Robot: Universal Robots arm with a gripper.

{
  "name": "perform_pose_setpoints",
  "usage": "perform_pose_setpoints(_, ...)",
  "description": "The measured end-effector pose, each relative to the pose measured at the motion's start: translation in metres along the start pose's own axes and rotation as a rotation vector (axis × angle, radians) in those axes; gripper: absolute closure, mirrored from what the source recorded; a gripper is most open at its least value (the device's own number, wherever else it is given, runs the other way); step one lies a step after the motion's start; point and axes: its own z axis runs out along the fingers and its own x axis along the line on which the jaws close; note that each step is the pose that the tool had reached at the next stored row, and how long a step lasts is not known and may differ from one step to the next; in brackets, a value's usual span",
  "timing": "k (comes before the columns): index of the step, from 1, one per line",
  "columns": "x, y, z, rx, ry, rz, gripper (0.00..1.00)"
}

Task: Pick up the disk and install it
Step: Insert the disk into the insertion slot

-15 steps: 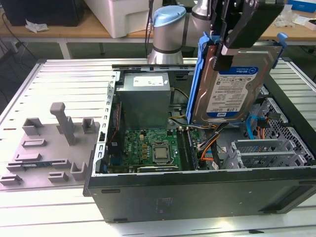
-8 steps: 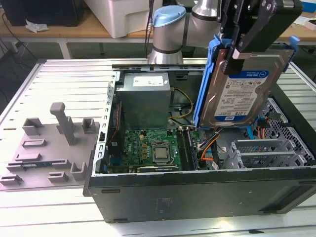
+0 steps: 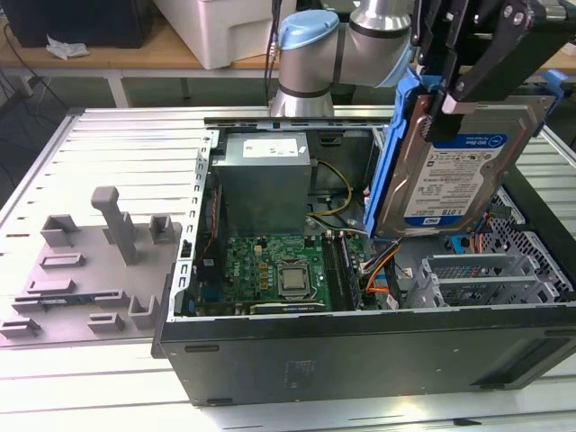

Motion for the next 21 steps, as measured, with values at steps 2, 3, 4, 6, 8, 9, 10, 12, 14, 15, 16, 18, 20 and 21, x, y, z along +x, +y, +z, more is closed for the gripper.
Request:
perform_pose_setpoints(2, 0.0016, -0.0033, 0.0, 0.0, 0.0, 0.001, 0.63)
perform_pose_setpoints(3, 0.0026, -0.0055, 0.0, 0.0, 0.0, 0.001, 0.63)
perform_pose_setpoints(4, 0.0034, -0.0069, 0.0, -0.0001, 0.0, 0.001, 0.63)
perform_pose_setpoints(6, 0.0057, -0.011, 0.0001, -0.0001, -0.0002, 0.002, 0.63)
perform_pose_setpoints(8, 0.0083, -0.0159, 0.0003, 0.0, -0.0013, 0.004, 0.63)
perform_pose_setpoints(9, 0.009, -0.0172, 0.0003, 0.0, -0.0016, 0.004, 0.63)
perform_pose_setpoints(10, 0.0099, -0.0197, 0.0004, 0.0, -0.0021, 0.005, 0.63)
perform_pose_setpoints(12, 0.0104, -0.0228, 0.0005, -0.0001, -0.0026, 0.007, 0.63)
perform_pose_setpoints(14, 0.0106, -0.0263, 0.0007, -0.0001, -0.0031, 0.01, 0.63)
perform_pose_setpoints(15, 0.0107, -0.0292, 0.0007, -0.0001, -0.0032, 0.012, 0.63)
perform_pose_setpoints(16, 0.0108, -0.0307, 0.0008, -0.0001, -0.0034, 0.013, 0.63)
perform_pose_setpoints(18, 0.0109, -0.0342, 0.001, -0.0002, -0.0038, 0.015, 0.63)
perform_pose_setpoints(20, 0.011, -0.0386, 0.0012, -0.0001, -0.0042, 0.018, 0.63)
perform_pose_setpoints(21, 0.0111, -0.0402, 0.0013, -0.0002, -0.0045, 0.019, 0.63)
